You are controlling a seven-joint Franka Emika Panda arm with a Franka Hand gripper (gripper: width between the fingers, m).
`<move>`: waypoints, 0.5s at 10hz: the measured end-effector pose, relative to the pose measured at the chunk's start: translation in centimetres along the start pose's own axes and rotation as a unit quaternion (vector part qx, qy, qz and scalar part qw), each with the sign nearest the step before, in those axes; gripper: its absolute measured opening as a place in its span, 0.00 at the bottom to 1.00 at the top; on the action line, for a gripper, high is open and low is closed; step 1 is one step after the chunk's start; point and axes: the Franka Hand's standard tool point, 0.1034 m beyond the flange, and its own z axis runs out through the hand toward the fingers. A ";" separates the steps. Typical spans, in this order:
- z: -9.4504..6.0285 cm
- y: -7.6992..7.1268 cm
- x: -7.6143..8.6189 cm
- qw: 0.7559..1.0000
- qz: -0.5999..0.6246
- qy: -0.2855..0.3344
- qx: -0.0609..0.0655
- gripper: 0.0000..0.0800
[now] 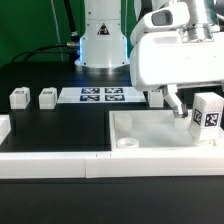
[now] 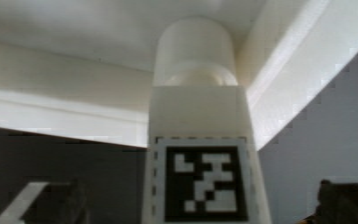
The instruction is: Assemble square table
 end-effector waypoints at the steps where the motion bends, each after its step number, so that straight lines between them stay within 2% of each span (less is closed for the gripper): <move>1: -0.4 0.3 0.5 1.000 0.002 -0.028 0.005 0.81; 2: -1.2 0.6 1.7 0.998 0.004 -0.055 0.010 0.81; 3: -1.3 0.7 2.3 0.998 0.004 -0.054 0.010 0.81; 5: -0.9 0.3 1.9 0.994 0.006 -0.110 0.023 0.81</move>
Offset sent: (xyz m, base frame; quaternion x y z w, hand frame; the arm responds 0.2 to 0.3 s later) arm 0.0129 -0.0027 0.0031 -0.0062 -0.0786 0.0006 0.9969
